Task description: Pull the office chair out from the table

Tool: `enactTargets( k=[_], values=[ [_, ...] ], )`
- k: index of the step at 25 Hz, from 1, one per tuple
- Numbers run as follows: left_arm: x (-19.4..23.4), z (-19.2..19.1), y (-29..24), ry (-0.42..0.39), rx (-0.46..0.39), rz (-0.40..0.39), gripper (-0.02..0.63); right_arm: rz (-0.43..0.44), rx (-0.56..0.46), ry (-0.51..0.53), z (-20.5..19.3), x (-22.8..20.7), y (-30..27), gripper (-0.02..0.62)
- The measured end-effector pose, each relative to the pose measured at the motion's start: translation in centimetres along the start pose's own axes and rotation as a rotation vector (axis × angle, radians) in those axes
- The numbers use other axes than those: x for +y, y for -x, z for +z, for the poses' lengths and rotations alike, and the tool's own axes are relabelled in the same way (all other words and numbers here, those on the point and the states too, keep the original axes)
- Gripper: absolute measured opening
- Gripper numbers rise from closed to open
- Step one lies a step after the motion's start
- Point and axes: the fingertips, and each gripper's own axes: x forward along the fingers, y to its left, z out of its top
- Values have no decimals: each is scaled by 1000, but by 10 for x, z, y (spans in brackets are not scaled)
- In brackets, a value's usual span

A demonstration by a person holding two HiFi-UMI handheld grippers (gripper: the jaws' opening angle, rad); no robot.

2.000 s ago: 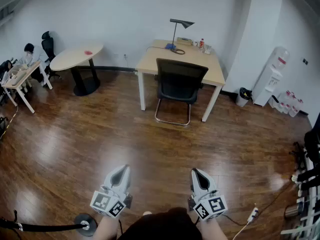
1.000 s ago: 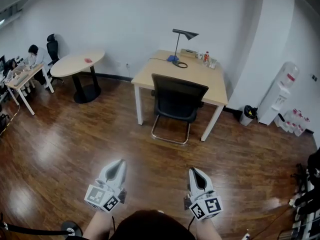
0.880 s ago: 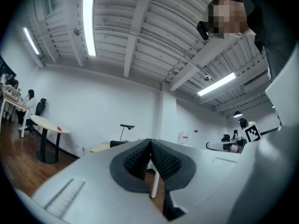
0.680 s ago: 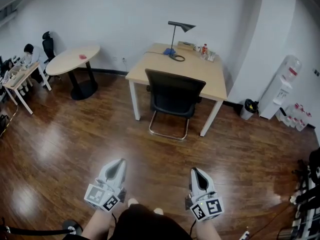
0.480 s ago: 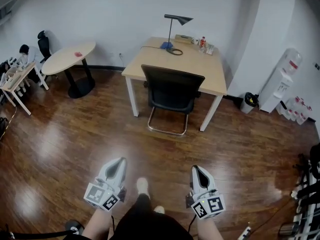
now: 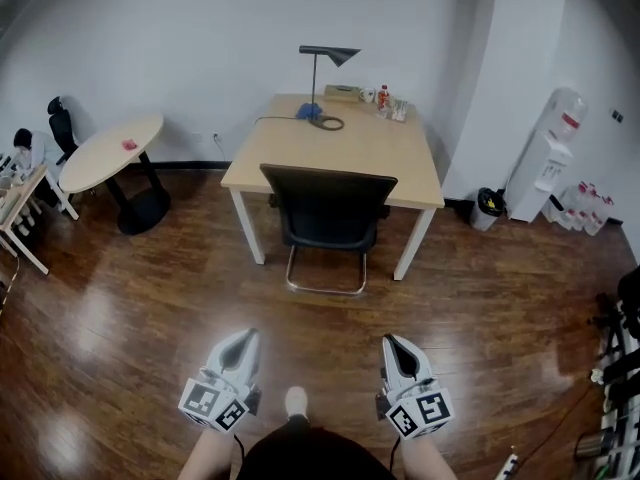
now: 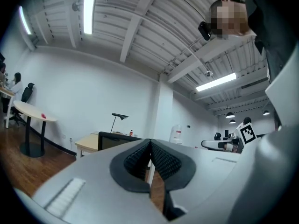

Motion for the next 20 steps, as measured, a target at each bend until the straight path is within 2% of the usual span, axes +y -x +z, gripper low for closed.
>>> enactTargets(
  k=[13, 20],
  values=[
    [80, 20, -98, 2, -27, -77, 2, -54, -12, 45, 14, -25, -112, 14],
    [123, 18, -133, 2, -8, -82, 2, -65, -18, 48, 15, -32, -164, 14]
  ],
)
